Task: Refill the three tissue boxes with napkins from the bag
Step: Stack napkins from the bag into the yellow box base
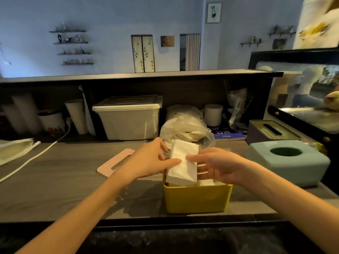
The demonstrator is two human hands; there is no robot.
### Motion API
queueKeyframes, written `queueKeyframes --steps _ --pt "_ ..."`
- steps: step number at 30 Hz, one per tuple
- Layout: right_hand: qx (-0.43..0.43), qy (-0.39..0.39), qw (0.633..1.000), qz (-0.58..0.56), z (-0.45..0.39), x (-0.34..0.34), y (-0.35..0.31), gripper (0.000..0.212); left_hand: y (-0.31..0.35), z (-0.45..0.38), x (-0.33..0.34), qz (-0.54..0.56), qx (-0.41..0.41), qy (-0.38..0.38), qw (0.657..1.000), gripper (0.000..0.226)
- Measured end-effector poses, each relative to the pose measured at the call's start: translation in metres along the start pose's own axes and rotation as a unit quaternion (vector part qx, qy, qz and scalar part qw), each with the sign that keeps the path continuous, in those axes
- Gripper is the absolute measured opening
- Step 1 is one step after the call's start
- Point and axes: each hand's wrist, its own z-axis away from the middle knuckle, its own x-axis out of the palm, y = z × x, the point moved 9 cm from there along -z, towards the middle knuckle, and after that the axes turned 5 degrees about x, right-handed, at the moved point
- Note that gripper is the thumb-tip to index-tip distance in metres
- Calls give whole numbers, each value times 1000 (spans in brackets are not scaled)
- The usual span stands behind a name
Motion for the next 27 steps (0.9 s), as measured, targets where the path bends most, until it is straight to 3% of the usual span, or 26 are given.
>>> queueKeyframes --steps 3,7,17,21,27 --pt "26 -3 998 53 -7 6 11 24 6 3 -11 -76 47 36 995 37" --pt "40 14 974 223 -14 8 11 29 18 6 1 -109 115 -30 987 43" --pt "-54 80 822 561 -17 21 -8 38 14 -7 31 -251 104 -112 956 57" --pt "-87 84 811 572 -8 12 -27 29 16 -12 23 -274 111 -103 950 55" --pt "-233 257 826 445 -14 -57 -83 7 9 -47 -24 -151 132 51 978 21"
